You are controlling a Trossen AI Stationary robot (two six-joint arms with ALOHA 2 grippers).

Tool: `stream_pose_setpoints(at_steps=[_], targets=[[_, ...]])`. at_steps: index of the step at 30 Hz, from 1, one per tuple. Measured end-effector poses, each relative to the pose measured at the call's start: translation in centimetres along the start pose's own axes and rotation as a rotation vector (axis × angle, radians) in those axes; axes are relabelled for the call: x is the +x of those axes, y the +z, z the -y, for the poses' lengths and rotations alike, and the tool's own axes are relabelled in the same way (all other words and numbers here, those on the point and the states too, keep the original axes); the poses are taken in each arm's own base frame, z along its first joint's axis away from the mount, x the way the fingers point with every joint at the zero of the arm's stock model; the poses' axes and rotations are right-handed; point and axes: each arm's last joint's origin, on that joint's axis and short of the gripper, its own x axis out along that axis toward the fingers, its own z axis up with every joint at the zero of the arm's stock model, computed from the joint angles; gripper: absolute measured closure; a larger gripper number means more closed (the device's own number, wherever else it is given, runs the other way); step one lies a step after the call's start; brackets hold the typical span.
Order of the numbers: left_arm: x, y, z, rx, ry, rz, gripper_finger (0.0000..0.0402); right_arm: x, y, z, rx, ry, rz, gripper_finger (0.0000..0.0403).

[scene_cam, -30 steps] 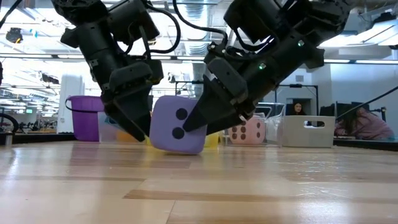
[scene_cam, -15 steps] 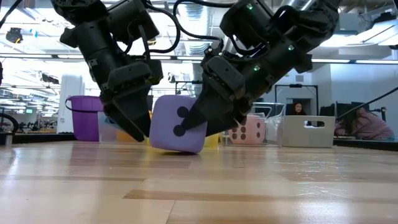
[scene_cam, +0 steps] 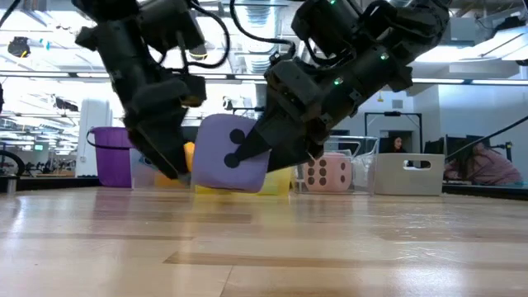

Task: Pick & Place Toys
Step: Put the purple dice into the right transparent bin

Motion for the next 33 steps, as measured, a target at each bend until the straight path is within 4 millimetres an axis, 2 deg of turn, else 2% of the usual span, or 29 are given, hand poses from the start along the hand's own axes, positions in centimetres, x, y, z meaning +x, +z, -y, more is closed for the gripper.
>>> stream_pose_setpoints(at_steps=[3, 10, 14, 18, 23, 26, 31, 33], targets=[[-1.6, 0.1, -0.5, -0.004, -0.001, 0.006, 0.0064, -0.3, 0.2, -0.1, 0.001, 0.012, 0.010, 0.0052], [-7.3, 1.0, -2.1, -0.049, -0.059, 0.121, 0.0064, -1.9, 2.0, -0.1, 0.017, 0.016, 0.070, 0.0057], [-10.3, 0.9, -3.2, -0.073, -0.066, 0.203, 0.0064, -3.9, 3.8, 0.3, 0.069, -0.046, 0.155, 0.0057], [-12.7, 0.4, -4.3, -0.096, -0.038, 0.287, 0.0064, -6.6, 6.0, 1.8, 0.155, -0.173, 0.238, 0.0059], [-14.4, 0.3, -5.0, -0.124, -0.033, 0.376, 0.0064, -10.8, 8.0, 4.6, 0.249, -0.347, 0.295, 0.0058], [-14.5, 0.2, -5.1, -0.126, -0.031, 0.380, 0.0064, -13.6, 8.5, 6.7, 0.324, -0.468, 0.297, 0.0059], [-14.3, 0.3, -5.0, -0.122, -0.025, 0.371, 0.0064, -17.3, 7.7, 9.9, 0.439, -0.648, 0.215, 0.0058], [-14.1, 0.2, -5.0, -0.118, -0.019, 0.360, 0.0064, -18.0, 7.3, 10.9, 0.502, -0.642, 0.164, 0.0056]])
